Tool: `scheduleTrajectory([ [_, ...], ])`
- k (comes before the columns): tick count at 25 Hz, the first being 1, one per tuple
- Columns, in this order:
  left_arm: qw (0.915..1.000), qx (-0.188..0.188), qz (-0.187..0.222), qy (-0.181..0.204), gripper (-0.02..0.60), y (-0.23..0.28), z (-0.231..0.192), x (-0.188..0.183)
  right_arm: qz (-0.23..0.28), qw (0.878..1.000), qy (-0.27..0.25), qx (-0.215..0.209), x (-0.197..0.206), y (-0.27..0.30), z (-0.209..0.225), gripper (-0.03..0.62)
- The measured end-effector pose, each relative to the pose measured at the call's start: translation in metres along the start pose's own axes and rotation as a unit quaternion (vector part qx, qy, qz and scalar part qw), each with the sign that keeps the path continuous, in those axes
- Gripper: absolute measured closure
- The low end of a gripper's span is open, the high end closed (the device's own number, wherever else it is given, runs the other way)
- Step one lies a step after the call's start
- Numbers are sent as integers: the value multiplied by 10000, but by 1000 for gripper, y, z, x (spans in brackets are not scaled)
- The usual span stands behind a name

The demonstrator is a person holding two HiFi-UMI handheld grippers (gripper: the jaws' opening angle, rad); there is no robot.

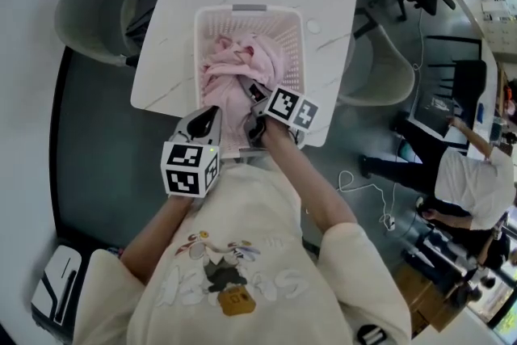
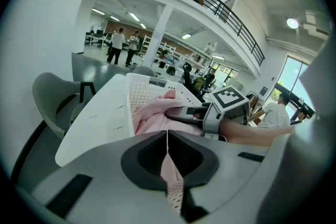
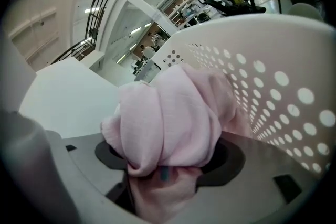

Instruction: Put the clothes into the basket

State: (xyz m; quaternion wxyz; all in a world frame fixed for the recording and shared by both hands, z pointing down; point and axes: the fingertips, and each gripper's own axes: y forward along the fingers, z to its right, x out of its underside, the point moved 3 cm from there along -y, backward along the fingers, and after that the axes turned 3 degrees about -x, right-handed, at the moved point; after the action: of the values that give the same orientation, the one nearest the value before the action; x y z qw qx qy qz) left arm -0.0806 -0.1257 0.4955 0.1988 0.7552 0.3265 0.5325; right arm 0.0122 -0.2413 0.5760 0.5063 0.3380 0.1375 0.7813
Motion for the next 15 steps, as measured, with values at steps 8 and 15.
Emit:
scheduleTrajectory([
  [8, 10000, 47, 57, 41, 566, -2, 1, -1, -161, 9987, -258, 416, 7, 22, 18, 258],
  [15, 9999, 80, 12, 65, 566, 0, 2, 0, -349, 9946, -392, 892, 15, 40, 45, 256],
])
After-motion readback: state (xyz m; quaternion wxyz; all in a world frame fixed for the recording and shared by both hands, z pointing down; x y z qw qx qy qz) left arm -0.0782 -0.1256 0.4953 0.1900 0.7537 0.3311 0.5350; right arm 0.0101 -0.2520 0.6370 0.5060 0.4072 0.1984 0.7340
